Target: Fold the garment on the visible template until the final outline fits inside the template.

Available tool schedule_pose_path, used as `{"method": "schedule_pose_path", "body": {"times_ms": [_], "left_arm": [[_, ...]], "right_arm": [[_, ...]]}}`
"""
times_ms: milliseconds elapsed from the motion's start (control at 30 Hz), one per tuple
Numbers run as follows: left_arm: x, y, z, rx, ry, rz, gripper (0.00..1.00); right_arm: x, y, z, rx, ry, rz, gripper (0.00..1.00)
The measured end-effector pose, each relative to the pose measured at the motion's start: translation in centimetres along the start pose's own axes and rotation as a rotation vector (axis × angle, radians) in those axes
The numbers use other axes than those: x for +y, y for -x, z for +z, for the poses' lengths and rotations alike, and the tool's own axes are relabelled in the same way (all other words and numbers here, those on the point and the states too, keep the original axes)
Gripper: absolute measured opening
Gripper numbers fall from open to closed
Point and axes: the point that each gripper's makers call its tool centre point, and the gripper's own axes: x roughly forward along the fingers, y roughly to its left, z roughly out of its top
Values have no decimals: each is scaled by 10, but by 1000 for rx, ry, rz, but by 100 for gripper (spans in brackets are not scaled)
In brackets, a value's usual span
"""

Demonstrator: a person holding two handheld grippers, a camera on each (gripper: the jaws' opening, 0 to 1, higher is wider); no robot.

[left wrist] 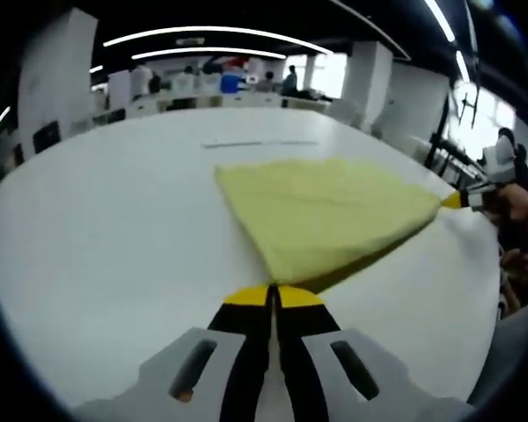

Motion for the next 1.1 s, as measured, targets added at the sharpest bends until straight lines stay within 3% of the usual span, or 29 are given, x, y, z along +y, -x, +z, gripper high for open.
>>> {"method": "schedule_pose_path", "body": {"times_ms": [167, 300, 533, 1100], "left_arm": [[-1, 0, -4, 17, 1, -1, 0], [-3, 2, -5, 19, 2, -7, 0], [-11, 9, -13, 40, -34, -31, 0], [-18, 24, -33, 96, -30, -24, 0]], "right_arm": [[3, 0, 0, 3, 75, 76, 0], [0, 4, -1, -6, 65, 101, 0], [0, 2, -13, 18, 73, 113, 0], [7, 14, -29, 33, 40, 144, 0]]}}
